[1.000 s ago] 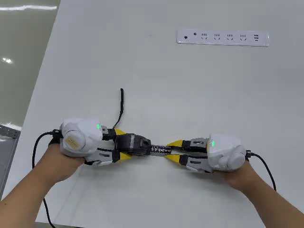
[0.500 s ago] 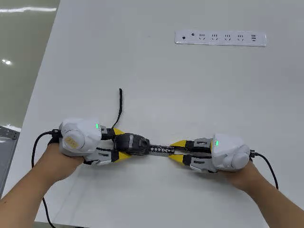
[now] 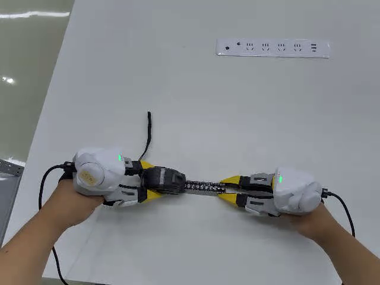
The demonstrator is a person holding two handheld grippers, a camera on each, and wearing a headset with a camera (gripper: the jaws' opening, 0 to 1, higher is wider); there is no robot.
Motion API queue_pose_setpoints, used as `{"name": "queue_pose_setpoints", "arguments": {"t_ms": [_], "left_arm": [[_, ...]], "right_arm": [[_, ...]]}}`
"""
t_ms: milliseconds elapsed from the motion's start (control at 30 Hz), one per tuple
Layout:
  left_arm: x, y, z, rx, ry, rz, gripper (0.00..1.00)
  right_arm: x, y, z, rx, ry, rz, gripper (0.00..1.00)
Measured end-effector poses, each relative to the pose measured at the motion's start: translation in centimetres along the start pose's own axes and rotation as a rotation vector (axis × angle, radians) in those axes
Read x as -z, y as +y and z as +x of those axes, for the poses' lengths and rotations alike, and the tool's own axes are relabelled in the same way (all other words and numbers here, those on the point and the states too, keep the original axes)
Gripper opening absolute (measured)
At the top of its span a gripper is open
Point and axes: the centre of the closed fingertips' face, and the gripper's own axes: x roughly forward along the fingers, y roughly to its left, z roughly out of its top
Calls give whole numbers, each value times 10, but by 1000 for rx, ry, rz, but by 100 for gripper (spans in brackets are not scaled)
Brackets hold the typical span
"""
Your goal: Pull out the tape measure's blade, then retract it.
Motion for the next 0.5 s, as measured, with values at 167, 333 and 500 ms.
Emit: {"name": "queue_pose_setpoints", "arguments": {"t_ms": [167,333,500], "left_arm": [[0,0,0,0,1,0,31],[0,0,0,-2,1,1,31],[1,1,1,-2,0,0,31]], "right_arm": [[3,-1,-5,7,1,3,11],[5,-2,-10,11,1,6,11],[7,-3,-14,17,2,10,11]]}}
